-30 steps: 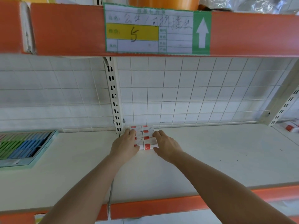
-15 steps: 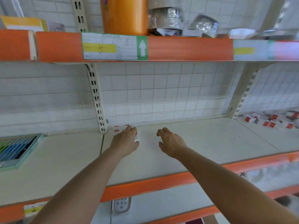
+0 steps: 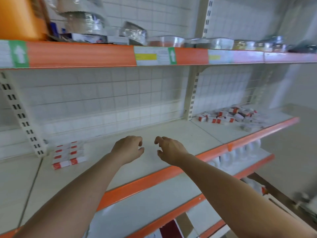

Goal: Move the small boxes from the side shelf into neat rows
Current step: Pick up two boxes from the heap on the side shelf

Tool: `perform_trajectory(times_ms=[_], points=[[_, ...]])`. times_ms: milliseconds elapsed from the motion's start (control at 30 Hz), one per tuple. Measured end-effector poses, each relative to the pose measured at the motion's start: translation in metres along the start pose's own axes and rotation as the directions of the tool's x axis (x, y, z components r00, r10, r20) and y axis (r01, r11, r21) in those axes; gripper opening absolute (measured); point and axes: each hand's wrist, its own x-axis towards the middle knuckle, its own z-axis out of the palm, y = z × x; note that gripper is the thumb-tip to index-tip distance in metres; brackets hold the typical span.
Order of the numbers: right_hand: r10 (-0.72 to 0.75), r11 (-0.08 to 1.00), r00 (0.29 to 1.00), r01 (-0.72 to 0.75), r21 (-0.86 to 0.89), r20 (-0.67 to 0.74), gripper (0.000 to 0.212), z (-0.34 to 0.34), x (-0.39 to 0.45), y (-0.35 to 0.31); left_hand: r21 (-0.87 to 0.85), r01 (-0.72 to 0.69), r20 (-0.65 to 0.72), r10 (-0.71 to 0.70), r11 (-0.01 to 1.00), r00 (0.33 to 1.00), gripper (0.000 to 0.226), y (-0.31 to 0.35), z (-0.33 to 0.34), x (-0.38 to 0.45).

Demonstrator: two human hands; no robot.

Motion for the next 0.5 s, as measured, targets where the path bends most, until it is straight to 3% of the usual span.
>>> perform_trajectory(times_ms=[500], points=[[0.049, 0.998, 0.998, -0.051, -0.040, -0.048, 0.036, -0.057, -0.043, 0.222, -0.004, -0.093, -0.005, 0.093, 0.996, 0.996, 0.027, 0.212, 0.040, 0.108]])
